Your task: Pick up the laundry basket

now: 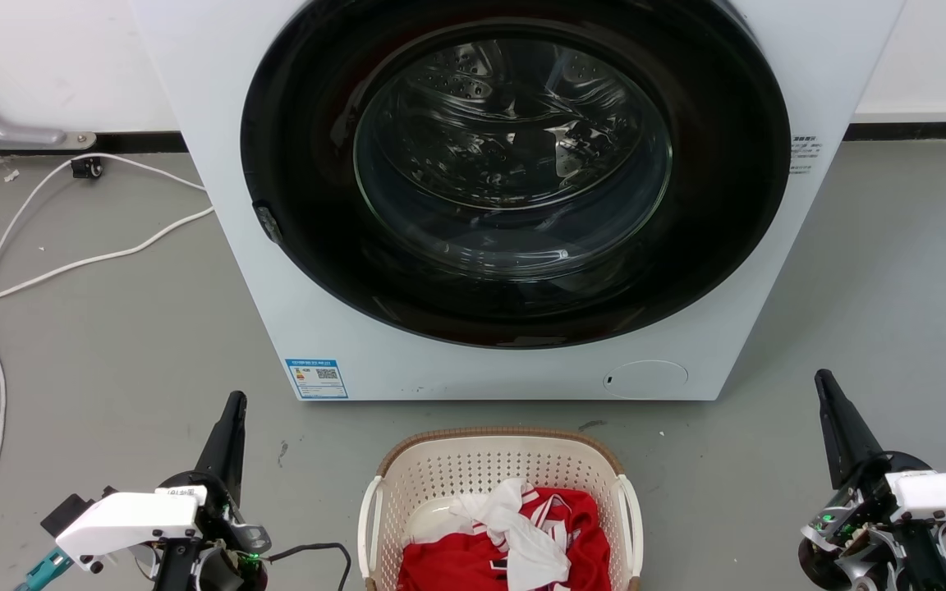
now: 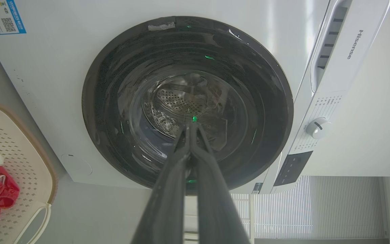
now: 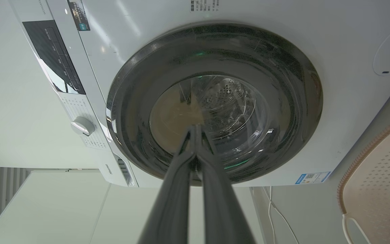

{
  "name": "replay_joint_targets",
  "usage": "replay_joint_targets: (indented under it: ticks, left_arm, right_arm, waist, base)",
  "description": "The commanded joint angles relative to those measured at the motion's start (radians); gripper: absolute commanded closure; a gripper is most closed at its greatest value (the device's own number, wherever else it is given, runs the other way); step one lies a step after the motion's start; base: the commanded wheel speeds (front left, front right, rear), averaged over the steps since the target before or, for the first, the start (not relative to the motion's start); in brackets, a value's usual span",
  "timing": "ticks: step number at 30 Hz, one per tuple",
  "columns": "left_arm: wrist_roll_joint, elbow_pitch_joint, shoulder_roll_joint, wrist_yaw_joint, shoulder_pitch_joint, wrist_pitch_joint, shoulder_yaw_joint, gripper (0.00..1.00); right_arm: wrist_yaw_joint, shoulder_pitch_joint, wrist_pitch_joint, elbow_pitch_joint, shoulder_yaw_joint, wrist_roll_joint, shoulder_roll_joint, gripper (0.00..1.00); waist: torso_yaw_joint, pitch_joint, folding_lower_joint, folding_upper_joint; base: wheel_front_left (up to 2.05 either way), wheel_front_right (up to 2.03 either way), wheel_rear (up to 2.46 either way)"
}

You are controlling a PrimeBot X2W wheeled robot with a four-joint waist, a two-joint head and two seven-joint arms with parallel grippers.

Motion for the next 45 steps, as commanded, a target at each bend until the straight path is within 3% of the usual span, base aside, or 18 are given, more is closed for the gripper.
replay_joint_targets:
  ticks: [1, 31, 32, 45]
  left_arm:
    - [0.007, 0.001, -0.001, -0.004, -0.011, 0.002, 0.004, 1.00]
    - [0.006, 0.001, -0.002, -0.004, -0.011, 0.004, 0.005, 1.00]
    - [0.005, 0.003, -0.002, 0.000, 0.001, 0.000, 0.001, 0.00]
    - [0.034, 0.000, -0.006, 0.001, 0.048, -0.050, -0.027, 0.00]
  right_arm:
    - [0.000, -0.010, 0.002, 0.001, -0.002, -0.003, 0.004, 1.00]
    - [0.000, -0.010, 0.004, 0.001, -0.004, -0.006, 0.005, 1.00]
    - [0.000, 0.001, 0.002, 0.003, -0.002, 0.000, 0.002, 0.00]
    - [0.000, 0.051, -0.048, 0.008, 0.019, -0.054, 0.005, 0.00]
  waist:
    - [0.000, 0.000, 0.0000, 0.0000]
    - [0.000, 0.000, 0.0000, 0.0000]
    - [0.000, 0.000, 0.0000, 0.0000]
    - [0.001, 0.000, 0.0000, 0.0000]
  base:
    - [0.00, 0.00, 0.00]
    - [0.00, 0.00, 0.00]
    - [0.00, 0.00, 0.00]
    - [0.00, 0.00, 0.00]
